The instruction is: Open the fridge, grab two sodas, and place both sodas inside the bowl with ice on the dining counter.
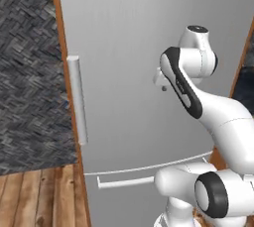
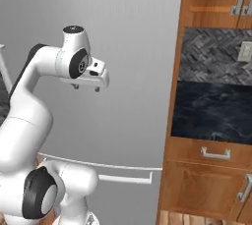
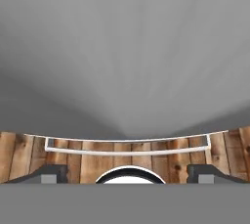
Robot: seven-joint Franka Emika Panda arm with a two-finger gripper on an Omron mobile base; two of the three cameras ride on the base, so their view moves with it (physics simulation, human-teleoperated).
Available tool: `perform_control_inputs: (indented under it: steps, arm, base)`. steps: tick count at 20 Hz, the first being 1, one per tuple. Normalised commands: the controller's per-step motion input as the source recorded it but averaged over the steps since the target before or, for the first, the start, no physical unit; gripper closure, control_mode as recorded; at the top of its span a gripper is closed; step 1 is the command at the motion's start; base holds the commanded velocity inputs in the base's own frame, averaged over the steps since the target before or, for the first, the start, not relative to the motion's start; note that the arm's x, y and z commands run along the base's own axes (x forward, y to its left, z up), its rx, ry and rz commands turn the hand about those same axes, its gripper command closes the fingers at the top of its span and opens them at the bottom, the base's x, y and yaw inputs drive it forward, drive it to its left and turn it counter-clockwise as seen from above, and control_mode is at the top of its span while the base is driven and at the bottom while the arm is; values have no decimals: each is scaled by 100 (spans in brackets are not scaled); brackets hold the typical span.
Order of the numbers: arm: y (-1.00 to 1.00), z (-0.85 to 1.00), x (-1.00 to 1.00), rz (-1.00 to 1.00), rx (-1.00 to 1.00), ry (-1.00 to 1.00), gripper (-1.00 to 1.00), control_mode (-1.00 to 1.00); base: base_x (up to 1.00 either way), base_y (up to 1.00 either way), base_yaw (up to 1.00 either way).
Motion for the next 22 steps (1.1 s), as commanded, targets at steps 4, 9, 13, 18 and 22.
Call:
perform_control_inputs:
  steps: [4, 9, 13, 18, 22]
  arm:
    - [0, 0, 0, 0, 0, 0, -100, 100]
    - [0, 0, 0, 0, 0, 0, -100, 100]
    - [0, 0, 0, 0, 0, 0, -100, 100]
    - [0, 0, 0, 0, 0, 0, -100, 100]
    - [0, 0, 0, 0, 0, 0, -100, 100]
  base:
    - [-22, 100, -25]
    - [-64, 74, -29]
    - [-68, 47, -26]
    - [-18, 13, -2]
    - [14, 36, -2]
